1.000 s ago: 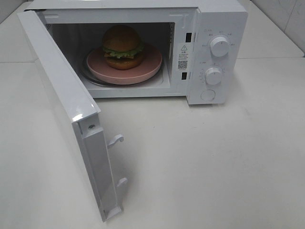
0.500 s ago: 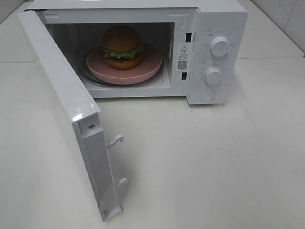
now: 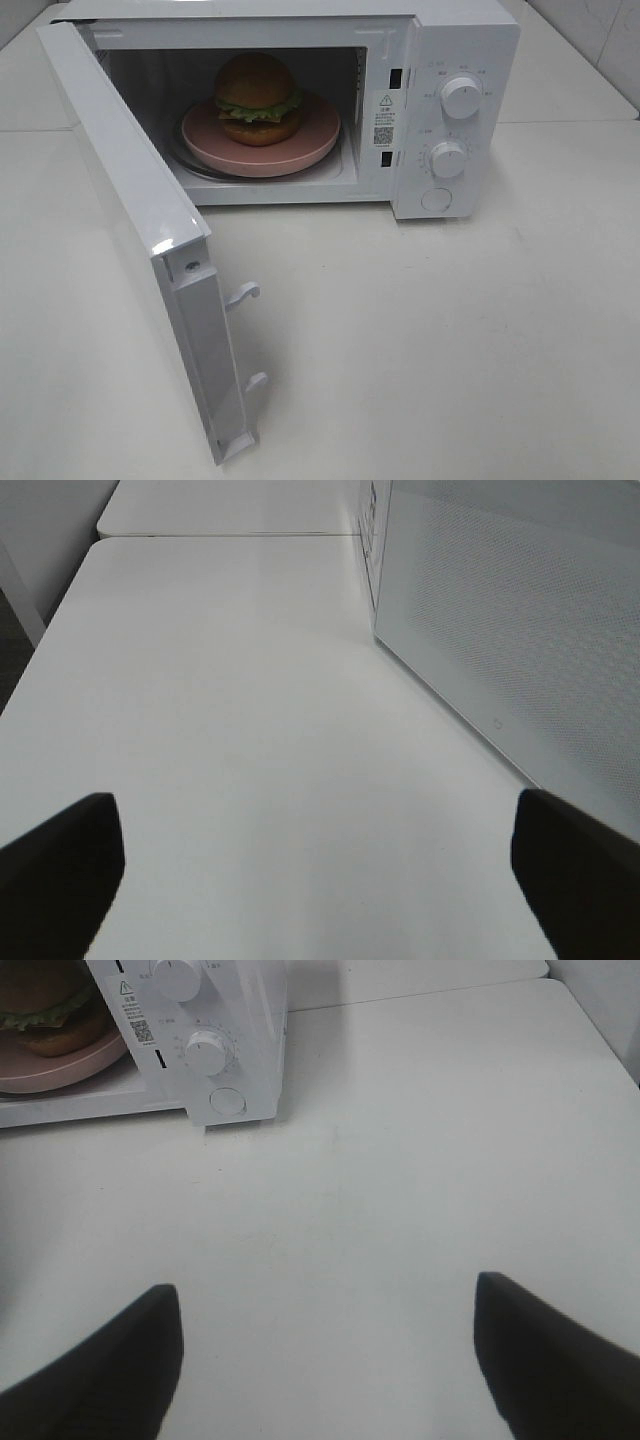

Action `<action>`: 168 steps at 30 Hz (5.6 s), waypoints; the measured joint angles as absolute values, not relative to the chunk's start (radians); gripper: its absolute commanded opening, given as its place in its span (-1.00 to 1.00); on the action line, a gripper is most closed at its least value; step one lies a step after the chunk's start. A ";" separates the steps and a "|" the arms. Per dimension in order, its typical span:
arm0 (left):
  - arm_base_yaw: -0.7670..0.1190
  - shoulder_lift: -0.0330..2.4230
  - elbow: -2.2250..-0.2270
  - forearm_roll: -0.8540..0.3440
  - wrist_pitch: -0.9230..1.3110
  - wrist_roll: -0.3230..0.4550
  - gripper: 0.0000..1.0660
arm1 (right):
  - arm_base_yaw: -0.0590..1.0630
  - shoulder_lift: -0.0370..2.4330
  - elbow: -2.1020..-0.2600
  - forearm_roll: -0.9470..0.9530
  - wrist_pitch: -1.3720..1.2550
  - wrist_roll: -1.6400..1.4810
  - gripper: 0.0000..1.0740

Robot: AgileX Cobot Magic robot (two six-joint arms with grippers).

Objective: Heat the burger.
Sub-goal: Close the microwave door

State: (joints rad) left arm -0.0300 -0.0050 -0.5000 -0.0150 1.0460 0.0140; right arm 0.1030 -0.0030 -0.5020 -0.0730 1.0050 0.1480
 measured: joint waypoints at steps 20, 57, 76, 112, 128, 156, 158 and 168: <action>-0.030 0.108 -0.535 0.092 0.863 -0.084 0.40 | 0.103 -0.003 -0.502 -0.073 1.005 0.148 0.42; -0.030 0.820 -0.405 0.031 -0.319 -0.070 -1.00 | 0.103 -0.003 -0.502 -0.073 1.005 0.148 0.42; -0.030 1.278 -0.342 0.383 -0.826 -0.264 -1.00 | 0.103 -0.003 -0.502 -0.073 1.005 0.148 0.41; -0.227 1.595 -0.410 0.460 -0.892 -0.337 -1.00 | 0.103 -0.003 -0.502 -0.073 1.005 0.148 0.41; -0.392 1.678 -0.571 0.397 -0.790 -0.326 -1.00 | 0.103 -0.003 -0.502 -0.073 1.005 0.148 0.41; -0.548 1.899 -0.959 0.370 -0.574 -0.326 -1.00 | 0.103 -0.003 -0.502 -0.073 1.005 0.148 0.41; -0.551 1.906 -0.969 0.367 -0.570 -0.326 -1.00 | 0.103 -0.003 -0.502 -0.073 1.005 0.148 0.41; -0.570 1.969 -1.071 0.385 -0.511 -0.326 -1.00 | 0.103 -0.003 -0.502 -0.073 1.005 0.148 0.41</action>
